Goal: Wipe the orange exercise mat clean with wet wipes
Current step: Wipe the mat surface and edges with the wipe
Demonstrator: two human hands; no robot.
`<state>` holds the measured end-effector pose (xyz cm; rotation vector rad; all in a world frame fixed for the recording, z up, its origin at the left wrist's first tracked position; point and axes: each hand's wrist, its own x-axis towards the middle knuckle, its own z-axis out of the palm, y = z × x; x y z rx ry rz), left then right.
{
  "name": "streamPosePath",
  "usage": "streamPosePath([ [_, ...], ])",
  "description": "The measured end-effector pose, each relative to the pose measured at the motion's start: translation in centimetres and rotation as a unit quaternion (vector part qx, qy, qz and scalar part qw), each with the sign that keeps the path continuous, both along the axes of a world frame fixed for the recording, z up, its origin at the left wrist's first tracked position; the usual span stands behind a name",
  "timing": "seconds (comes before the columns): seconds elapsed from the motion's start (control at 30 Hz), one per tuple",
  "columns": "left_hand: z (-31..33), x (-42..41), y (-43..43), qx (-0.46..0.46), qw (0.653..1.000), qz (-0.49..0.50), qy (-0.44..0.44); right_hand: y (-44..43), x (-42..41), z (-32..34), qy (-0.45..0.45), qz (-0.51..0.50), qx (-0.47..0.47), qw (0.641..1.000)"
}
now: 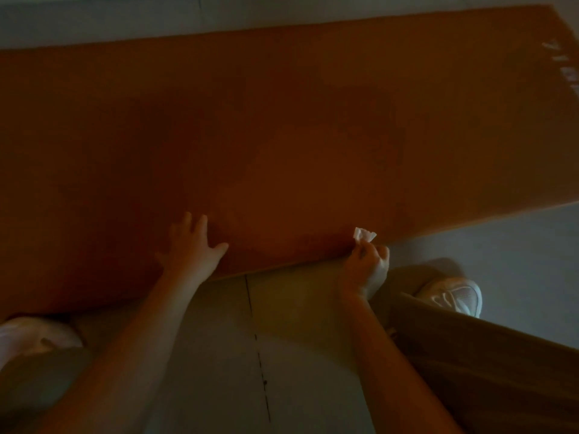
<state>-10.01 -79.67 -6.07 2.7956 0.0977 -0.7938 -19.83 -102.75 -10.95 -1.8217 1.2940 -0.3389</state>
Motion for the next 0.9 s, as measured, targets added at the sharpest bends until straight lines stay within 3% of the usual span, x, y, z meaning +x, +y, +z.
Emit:
streamPosePath([
  [0.13,-0.2,0.0,7.0,0.040,0.996,0.081,-0.005,5.9,-1.0,-0.8,-0.004,0.114,-0.093,0.989],
  [0.3,-1.3,-1.5,8.9,0.058,0.997,0.053,-0.006,11.6,-1.4,-1.2,-0.051,0.180,-0.180,0.966],
  [0.43,-1.2,-1.1,8.8,0.057,0.997,0.048,-0.002,11.0,-1.3,-1.1,-0.062,0.164,-0.184,0.967],
  [0.57,-1.2,-1.1,9.2,0.046,0.998,0.044,0.007,9.1,-1.1,-0.8,-0.043,0.068,-0.131,0.988],
  [0.73,-1.1,-1.4,9.5,0.049,0.998,0.032,0.002,13.0,-0.5,-0.9,-0.070,0.048,-0.133,0.987],
  [0.8,-1.1,-1.5,9.5,0.049,0.998,0.026,-0.001,15.9,-0.6,-0.9,-0.054,0.125,-0.111,0.984],
  [0.9,-1.2,-1.6,9.6,0.058,0.998,0.019,-0.007,20.6,-1.0,-0.6,-0.052,0.293,-0.125,0.946],
])
